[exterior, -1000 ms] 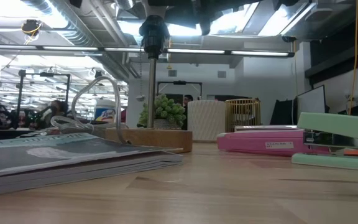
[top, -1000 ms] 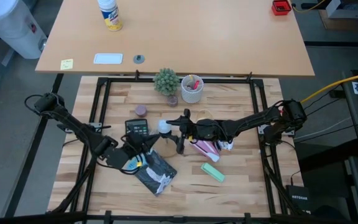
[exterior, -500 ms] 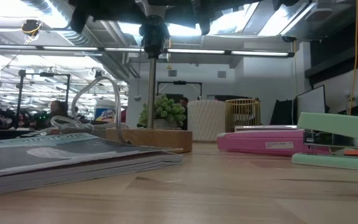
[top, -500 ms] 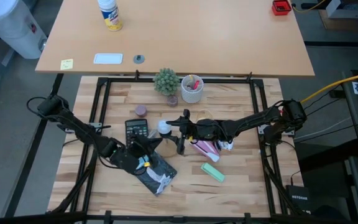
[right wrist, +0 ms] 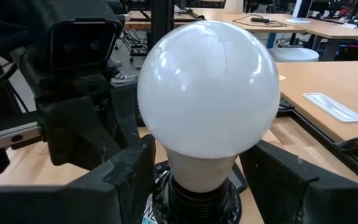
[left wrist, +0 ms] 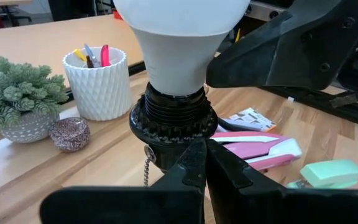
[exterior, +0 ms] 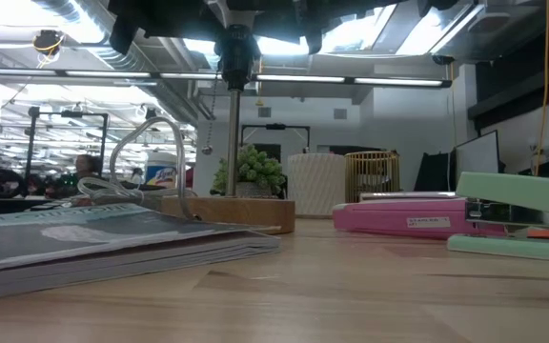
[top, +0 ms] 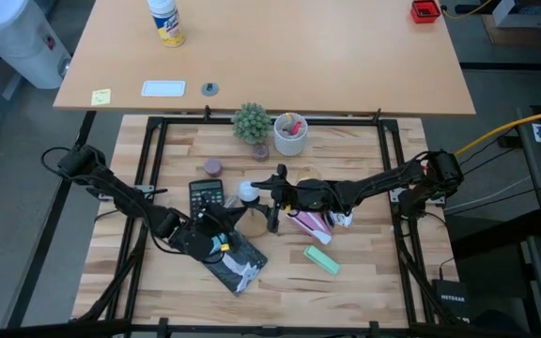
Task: Screw lightbulb
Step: Remove the lightbulb from the lamp
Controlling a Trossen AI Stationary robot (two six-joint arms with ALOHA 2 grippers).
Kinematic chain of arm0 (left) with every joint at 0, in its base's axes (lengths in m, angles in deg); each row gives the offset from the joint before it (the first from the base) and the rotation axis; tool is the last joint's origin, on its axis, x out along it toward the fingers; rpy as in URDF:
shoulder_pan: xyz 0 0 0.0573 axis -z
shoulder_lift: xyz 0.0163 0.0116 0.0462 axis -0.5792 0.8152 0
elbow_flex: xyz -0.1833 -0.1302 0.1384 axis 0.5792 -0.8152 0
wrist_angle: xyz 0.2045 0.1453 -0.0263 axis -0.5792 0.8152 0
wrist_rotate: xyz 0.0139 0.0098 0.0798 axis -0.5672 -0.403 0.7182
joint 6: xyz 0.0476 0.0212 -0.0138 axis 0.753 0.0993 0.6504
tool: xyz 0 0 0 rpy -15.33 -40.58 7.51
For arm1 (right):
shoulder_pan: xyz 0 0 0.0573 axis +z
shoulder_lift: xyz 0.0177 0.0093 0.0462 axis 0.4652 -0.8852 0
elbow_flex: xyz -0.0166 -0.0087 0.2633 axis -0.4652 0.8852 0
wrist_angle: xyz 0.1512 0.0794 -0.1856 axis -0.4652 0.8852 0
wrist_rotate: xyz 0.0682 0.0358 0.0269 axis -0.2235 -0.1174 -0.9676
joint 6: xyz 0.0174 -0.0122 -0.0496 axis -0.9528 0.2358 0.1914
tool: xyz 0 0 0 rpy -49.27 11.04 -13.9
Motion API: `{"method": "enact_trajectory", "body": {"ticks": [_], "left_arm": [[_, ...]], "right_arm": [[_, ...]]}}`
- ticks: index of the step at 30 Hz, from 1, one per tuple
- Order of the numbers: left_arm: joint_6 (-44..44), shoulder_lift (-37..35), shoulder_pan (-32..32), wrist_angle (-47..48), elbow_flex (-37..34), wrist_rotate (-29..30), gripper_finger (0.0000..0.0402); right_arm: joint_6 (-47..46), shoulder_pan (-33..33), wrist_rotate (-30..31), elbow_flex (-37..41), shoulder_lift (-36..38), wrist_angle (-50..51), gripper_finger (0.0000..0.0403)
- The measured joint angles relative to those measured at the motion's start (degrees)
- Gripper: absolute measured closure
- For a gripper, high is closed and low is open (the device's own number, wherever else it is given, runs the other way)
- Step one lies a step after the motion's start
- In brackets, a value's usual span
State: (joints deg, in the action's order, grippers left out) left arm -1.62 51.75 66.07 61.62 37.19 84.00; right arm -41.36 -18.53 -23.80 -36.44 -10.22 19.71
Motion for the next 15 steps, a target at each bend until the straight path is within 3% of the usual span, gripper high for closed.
{"method": "enact_trajectory", "body": {"ticks": [9, 15], "left_arm": [[0.3, 0.0, 0.0, 0.1, 0.0, 0.0, 0.04], [1.6, 0.0, 0.0, 0.2, 0.0, 1.1, 0.04]], "right_arm": [[0.6, 0.0, 0.0, 0.0, 0.0, 0.2, 0.0229], [0.5, 0.0, 0.0, 0.0, 0.0, 0.8, 0.0227]]}}
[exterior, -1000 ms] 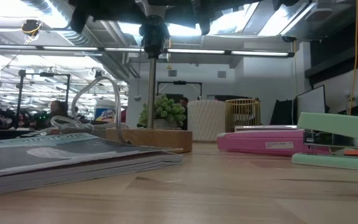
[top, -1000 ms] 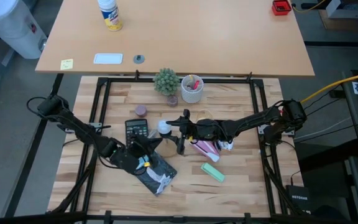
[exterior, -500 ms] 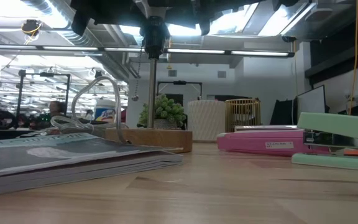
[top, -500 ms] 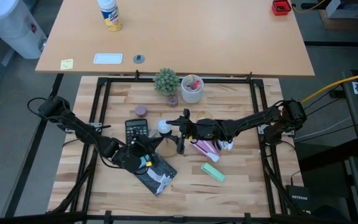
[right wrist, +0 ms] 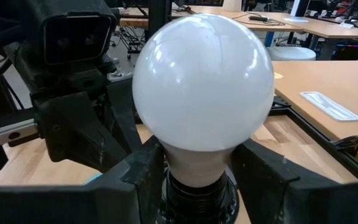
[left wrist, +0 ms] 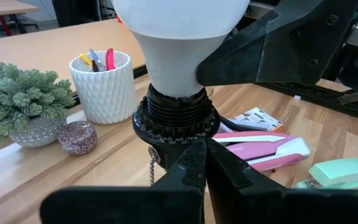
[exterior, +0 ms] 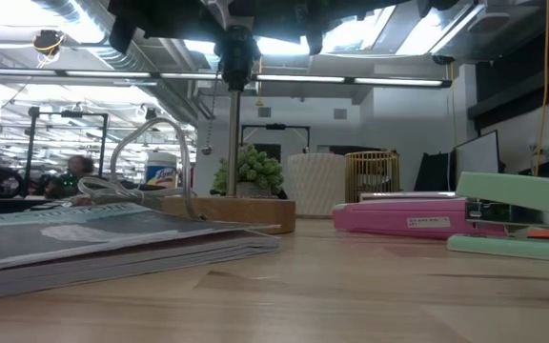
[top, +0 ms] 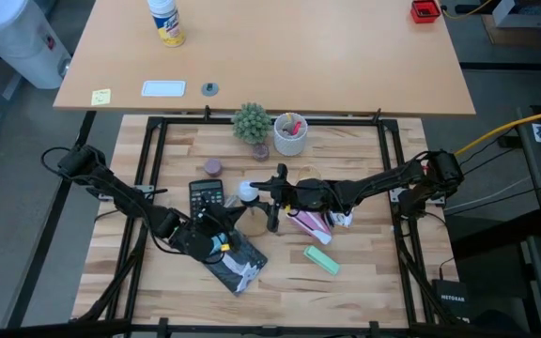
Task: Screw lightbulb
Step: Remove the lightbulb from the lamp
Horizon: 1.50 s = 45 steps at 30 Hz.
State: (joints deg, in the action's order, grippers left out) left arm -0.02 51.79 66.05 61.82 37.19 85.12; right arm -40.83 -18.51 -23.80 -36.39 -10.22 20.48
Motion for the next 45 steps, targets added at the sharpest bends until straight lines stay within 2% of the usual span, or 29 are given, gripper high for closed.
{"method": "enact_trajectory", "body": {"ticks": [7, 21, 33, 38, 45], "left_arm": [[1.4, 0.0, 0.0, 0.0, 0.0, 1.0, 0.04], [3.0, 0.0, -0.1, 2.1, 0.0, 7.8, 0.04], [3.1, 0.0, -2.6, 4.3, 0.0, 8.9, 0.04], [2.6, -1.0, -0.3, 3.9, 0.0, 12.2, 0.04], [-3.9, -1.3, 3.9, 1.7, 0.0, 9.9, 0.04]], "right_arm": [[0.1, 0.0, 0.0, 0.0, 0.0, 0.5, 0.0229], [0.3, 0.0, 0.0, 0.0, 0.0, 0.8, 0.0229], [0.3, 0.0, 0.3, 0.0, 0.0, 0.7, 0.0229], [0.3, 0.0, 0.3, 0.0, 0.0, 0.7, 0.0228], [0.3, 0.0, 0.3, 0.0, 0.0, 0.6, 0.0228]]}}
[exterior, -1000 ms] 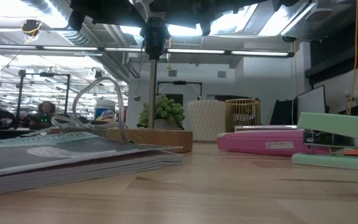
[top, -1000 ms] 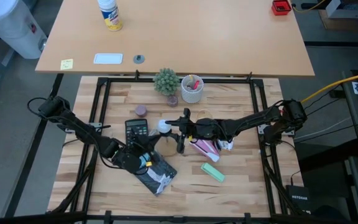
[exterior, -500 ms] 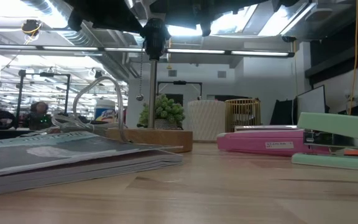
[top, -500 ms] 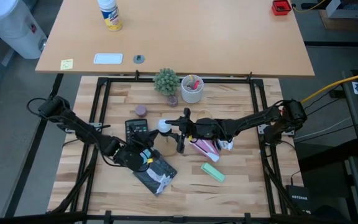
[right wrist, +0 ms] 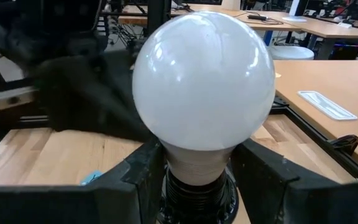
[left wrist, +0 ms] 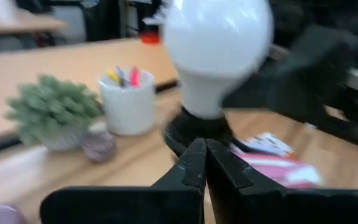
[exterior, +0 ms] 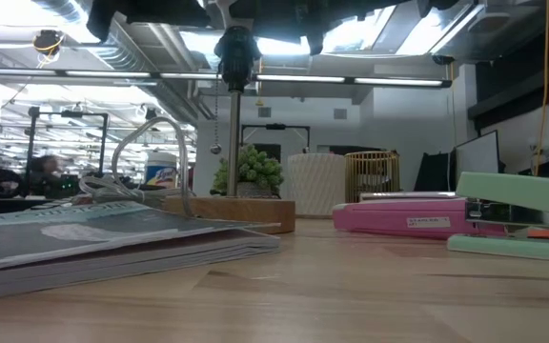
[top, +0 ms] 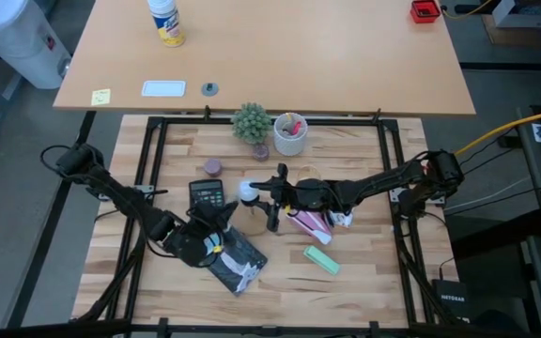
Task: Screw lightbulb
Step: Remove the lightbulb from the lamp
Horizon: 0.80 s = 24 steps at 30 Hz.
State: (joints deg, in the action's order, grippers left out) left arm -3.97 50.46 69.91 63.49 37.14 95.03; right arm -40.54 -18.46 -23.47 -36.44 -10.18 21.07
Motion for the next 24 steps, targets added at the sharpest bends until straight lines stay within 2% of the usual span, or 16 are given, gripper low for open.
{"method": "enact_trajectory", "body": {"ticks": [3, 10, 18, 24], "left_arm": [[-3.3, 1.1, 0.0, -0.2, 0.0, -3.1, 0.04], [-4.9, 3.9, -1.6, -3.5, 0.0, -3.4, 0.04], [4.6, 3.9, -1.6, -11.3, 0.0, -2.0, 0.04], [5.3, 3.9, -3.0, -10.7, 0.0, -2.0, 0.04]], "right_arm": [[0.0, 0.0, 0.0, 0.0, 0.0, 0.0, 0.0228], [0.0, 0.0, 0.1, 0.0, 0.0, 0.0, 0.0228], [0.0, 0.0, 0.1, 0.0, 0.0, -0.1, 0.0228], [0.0, 0.1, 0.1, 0.0, 0.0, -0.1, 0.0228]]}}
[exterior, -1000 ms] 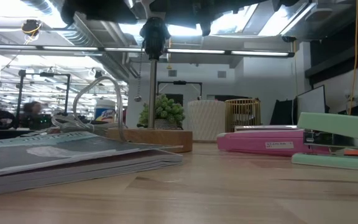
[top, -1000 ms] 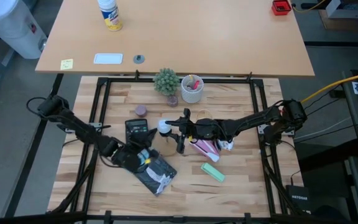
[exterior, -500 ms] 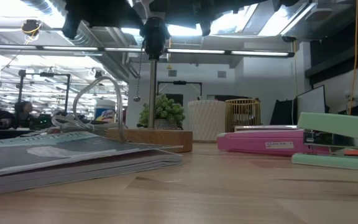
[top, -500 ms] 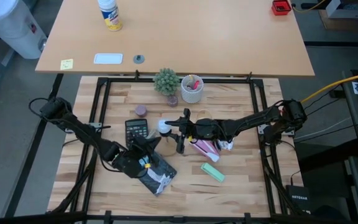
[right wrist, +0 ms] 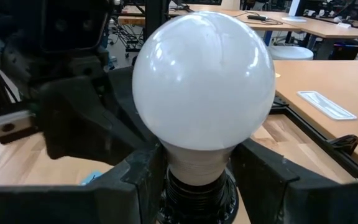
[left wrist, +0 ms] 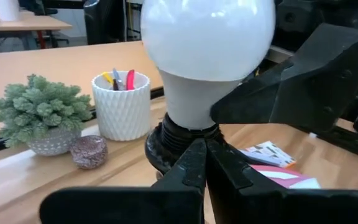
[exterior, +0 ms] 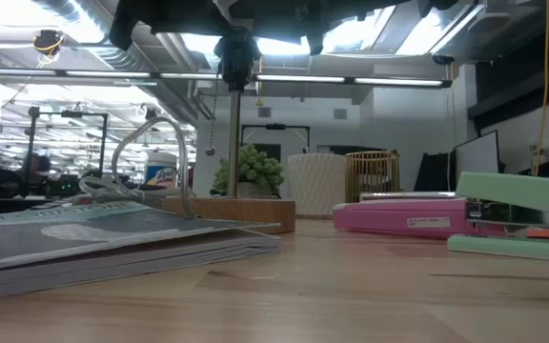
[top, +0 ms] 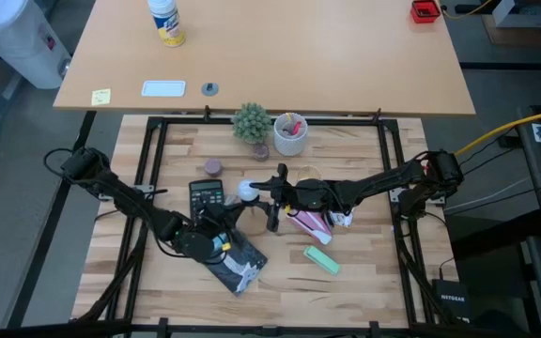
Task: Screw lightbulb
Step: Remove the lightbulb from the lamp
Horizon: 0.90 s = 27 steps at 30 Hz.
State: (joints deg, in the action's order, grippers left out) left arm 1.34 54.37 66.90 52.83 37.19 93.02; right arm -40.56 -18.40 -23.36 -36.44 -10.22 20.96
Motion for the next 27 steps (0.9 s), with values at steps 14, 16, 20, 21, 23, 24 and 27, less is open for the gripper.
{"method": "enact_trajectory", "body": {"ticks": [14, 16, 20, 21, 23, 24, 27], "left_arm": [[0.0, -0.1, -1.1, 5.3, 0.1, 1.6, 0.04], [0.0, -0.1, -1.1, 6.3, 0.1, 2.3, 0.04], [0.4, -0.1, -1.1, 7.8, 0.0, 4.1, 0.04], [0.7, -0.1, -1.1, 8.1, 0.0, 4.6, 0.04], [1.9, 0.0, -1.2, 8.5, -0.1, 5.2, 0.04], [1.9, 0.0, -1.3, 9.1, -0.1, 5.5, 0.04], [1.2, 0.0, -1.9, 10.5, -0.1, 6.5, 0.04]], "right_arm": [[0.0, 0.0, -1.3, 0.0, 0.0, 0.1, 0.0228], [0.0, 0.0, -1.4, 0.0, 0.0, 0.1, 0.0228], [0.0, 0.0, -1.6, 0.0, 0.0, 0.1, 0.0228], [0.1, 0.0, -2.0, 0.0, 0.0, 0.1, 0.0228], [0.1, 0.0, -1.7, 0.0, 0.0, 0.1, 0.0228], [0.2, 0.0, -2.3, 0.0, 0.0, 0.0, 0.0228], [1.5, 0.1, -2.5, 0.0, 0.0, -0.1, 0.0228]]}}
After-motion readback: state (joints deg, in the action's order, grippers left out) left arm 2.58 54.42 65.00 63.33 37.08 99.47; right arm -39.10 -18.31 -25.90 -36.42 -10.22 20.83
